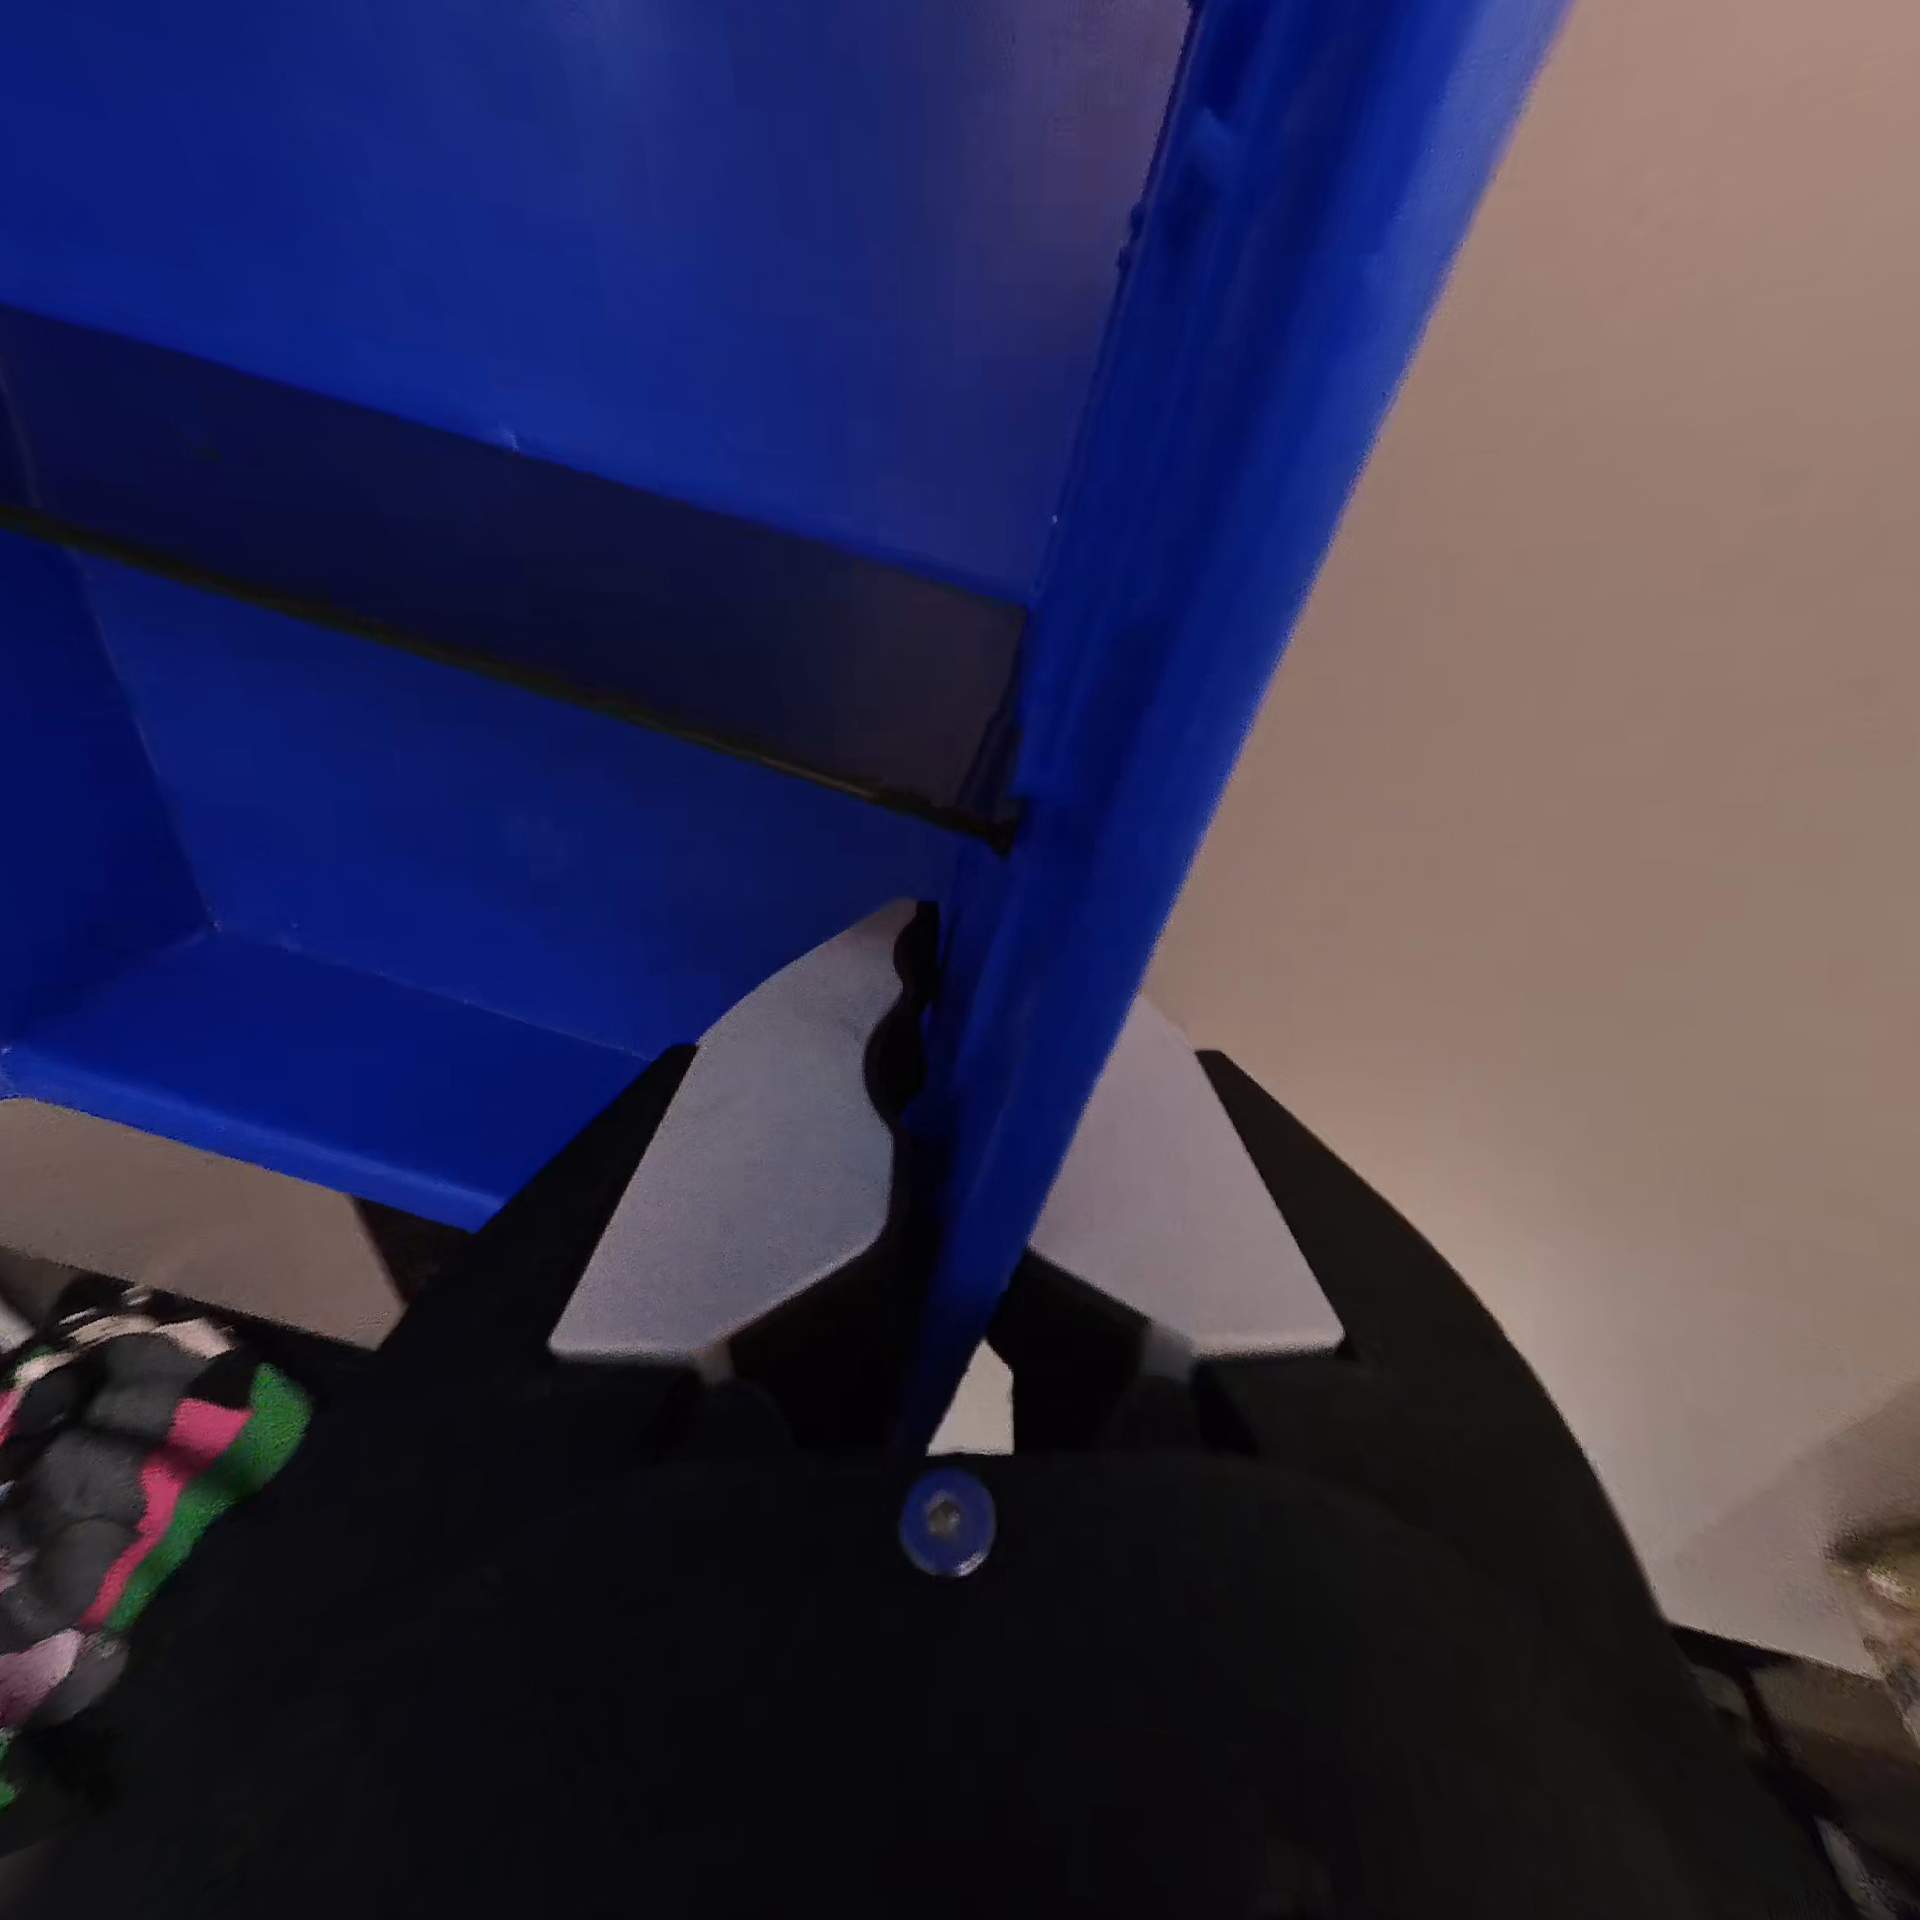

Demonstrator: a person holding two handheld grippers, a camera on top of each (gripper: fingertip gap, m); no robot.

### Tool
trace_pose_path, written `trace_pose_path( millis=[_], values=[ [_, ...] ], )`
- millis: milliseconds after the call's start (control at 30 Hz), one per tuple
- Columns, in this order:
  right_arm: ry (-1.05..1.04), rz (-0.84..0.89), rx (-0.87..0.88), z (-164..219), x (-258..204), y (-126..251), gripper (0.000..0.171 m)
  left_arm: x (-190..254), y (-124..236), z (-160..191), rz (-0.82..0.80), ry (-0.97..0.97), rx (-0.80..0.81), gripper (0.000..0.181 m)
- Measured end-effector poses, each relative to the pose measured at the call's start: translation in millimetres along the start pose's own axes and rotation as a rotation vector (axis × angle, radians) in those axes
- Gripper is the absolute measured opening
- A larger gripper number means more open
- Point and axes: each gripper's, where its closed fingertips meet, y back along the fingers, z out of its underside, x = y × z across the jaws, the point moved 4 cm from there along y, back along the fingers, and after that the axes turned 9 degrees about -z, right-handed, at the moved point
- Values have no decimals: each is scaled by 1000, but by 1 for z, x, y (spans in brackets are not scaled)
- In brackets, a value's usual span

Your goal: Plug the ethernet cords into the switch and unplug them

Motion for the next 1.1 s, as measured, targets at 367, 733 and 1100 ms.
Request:
trace_pose_path(
  millis=[367,733,1100],
  values=[
    [23,61,-46,1,5,2,5,-88,15,38,68,260,102,6],
    [4,80,-61,12,20,8,5,-86,16,40,-11,154,63,5],
    [18,89,-40,11,21,9,8,-87,14,32,-50,95,130,4]
  ],
)
